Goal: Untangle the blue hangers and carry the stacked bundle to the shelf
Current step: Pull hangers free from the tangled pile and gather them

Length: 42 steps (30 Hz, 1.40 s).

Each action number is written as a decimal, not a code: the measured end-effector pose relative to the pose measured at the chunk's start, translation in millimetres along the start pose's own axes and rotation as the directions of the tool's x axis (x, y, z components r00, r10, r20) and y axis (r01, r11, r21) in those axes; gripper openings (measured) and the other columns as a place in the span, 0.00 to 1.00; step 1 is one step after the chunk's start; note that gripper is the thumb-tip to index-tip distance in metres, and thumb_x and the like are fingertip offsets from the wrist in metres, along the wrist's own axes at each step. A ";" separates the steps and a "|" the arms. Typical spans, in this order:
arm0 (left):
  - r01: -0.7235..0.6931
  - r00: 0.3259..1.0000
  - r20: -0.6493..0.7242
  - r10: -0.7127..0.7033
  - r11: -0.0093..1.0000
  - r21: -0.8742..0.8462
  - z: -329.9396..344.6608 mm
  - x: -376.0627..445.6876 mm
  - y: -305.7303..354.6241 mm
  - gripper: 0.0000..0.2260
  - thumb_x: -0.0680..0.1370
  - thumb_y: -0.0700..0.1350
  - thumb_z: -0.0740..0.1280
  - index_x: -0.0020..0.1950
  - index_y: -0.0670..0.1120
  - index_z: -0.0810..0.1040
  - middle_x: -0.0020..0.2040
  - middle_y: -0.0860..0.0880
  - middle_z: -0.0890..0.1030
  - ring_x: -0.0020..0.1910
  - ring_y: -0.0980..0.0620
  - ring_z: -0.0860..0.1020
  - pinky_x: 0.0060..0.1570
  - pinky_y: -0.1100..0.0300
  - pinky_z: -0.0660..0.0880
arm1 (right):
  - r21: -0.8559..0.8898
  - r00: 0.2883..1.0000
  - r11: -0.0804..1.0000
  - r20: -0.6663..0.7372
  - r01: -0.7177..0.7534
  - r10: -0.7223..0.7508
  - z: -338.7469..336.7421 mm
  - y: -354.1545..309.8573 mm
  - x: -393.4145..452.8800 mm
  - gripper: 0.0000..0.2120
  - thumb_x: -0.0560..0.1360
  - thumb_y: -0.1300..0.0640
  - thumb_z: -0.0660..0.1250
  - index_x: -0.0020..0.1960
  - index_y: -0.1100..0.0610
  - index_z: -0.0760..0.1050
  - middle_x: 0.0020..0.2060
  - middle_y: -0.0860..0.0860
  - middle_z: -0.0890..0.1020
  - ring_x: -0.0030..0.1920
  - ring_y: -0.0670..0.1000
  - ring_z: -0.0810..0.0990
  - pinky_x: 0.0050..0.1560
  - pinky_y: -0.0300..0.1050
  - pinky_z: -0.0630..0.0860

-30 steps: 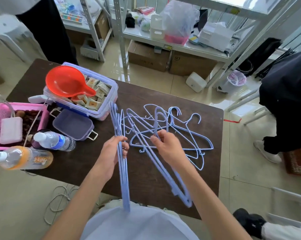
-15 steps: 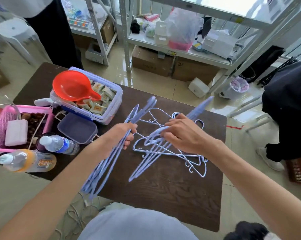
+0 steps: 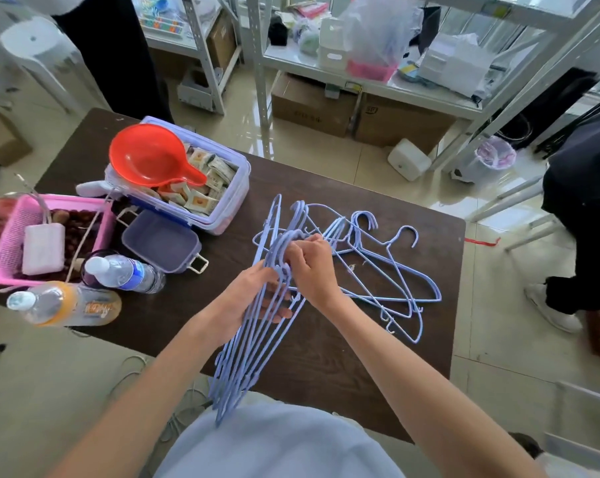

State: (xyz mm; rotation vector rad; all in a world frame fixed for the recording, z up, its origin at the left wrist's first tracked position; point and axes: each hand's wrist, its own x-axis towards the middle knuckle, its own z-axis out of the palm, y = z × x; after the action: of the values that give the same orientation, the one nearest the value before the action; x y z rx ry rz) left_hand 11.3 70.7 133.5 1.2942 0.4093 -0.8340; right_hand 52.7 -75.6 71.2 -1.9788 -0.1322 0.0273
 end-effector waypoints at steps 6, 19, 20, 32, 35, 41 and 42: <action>-0.110 0.993 -0.062 0.101 0.981 -0.160 2.9 -2.3 -20.6 0.12 0.84 0.51 0.58 0.57 0.45 0.74 0.35 0.44 0.74 0.25 0.51 0.68 0.27 0.60 0.66 | -0.171 0.956 0.984 -0.295 -0.055 0.002 0.8 -8.1 -12.1 0.11 0.82 0.48 0.59 0.45 0.52 0.74 0.43 0.47 0.77 0.46 0.49 0.73 0.50 0.48 0.70; -0.182 0.957 -0.167 0.235 0.941 0.284 -20.0 -19.2 -60.5 0.12 0.80 0.44 0.69 0.63 0.52 0.82 0.51 0.47 0.88 0.52 0.46 0.87 0.59 0.40 0.80 | 0.450 0.840 0.720 0.400 -0.528 0.366 8.7 -18.4 -79.6 0.13 0.84 0.53 0.67 0.63 0.59 0.83 0.53 0.56 0.87 0.50 0.50 0.87 0.51 0.44 0.82; -0.194 0.958 -0.148 0.245 0.936 0.293 -24.9 -21.8 -62.2 0.13 0.81 0.43 0.68 0.65 0.51 0.81 0.51 0.46 0.88 0.51 0.45 0.87 0.59 0.40 0.80 | 0.434 0.836 0.731 0.420 -0.526 0.352 8.8 -19.4 -76.7 0.12 0.84 0.53 0.68 0.62 0.58 0.84 0.53 0.54 0.87 0.52 0.50 0.87 0.52 0.45 0.83; -0.122 0.975 -0.169 0.143 0.984 0.128 -53.2 -1.2 -106.8 0.11 0.79 0.44 0.69 0.60 0.52 0.82 0.51 0.42 0.87 0.52 0.38 0.86 0.56 0.40 0.81 | 0.379 0.709 0.625 0.554 -0.682 0.438 51.9 -2.3 -80.1 0.20 0.79 0.41 0.71 0.62 0.54 0.85 0.58 0.57 0.87 0.54 0.59 0.86 0.44 0.51 0.83; -0.014 0.991 -0.131 0.039 0.983 0.186 -58.4 4.2 -117.4 0.09 0.80 0.39 0.68 0.59 0.45 0.82 0.51 0.42 0.88 0.53 0.42 0.86 0.60 0.40 0.80 | 0.345 0.657 0.584 0.578 -0.735 0.484 56.4 10.0 -85.3 0.19 0.80 0.43 0.70 0.62 0.55 0.85 0.57 0.56 0.87 0.53 0.59 0.85 0.44 0.48 0.81; 0.023 0.998 -0.066 -0.012 0.985 0.173 -65.5 4.0 -131.3 0.10 0.79 0.44 0.70 0.58 0.42 0.83 0.52 0.43 0.88 0.54 0.44 0.86 0.59 0.42 0.80 | 0.330 0.599 0.540 0.658 -0.774 0.456 58.2 15.6 -87.7 0.16 0.82 0.47 0.70 0.64 0.55 0.84 0.59 0.54 0.87 0.59 0.58 0.85 0.59 0.60 0.81; 0.030 0.997 -0.078 -0.018 0.988 0.151 -64.6 4.1 -134.1 0.11 0.78 0.45 0.70 0.58 0.42 0.83 0.51 0.42 0.88 0.53 0.43 0.86 0.59 0.41 0.80 | 0.321 0.588 0.536 0.668 -0.781 0.456 58.3 15.7 -87.7 0.16 0.81 0.49 0.70 0.64 0.55 0.83 0.60 0.54 0.86 0.62 0.60 0.84 0.63 0.65 0.79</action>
State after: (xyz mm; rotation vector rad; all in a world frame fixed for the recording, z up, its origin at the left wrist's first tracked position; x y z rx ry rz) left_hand -73.3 124.7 23.5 1.4683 0.4286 -0.8508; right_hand -37.8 -37.8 29.8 -1.2200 0.2714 1.0020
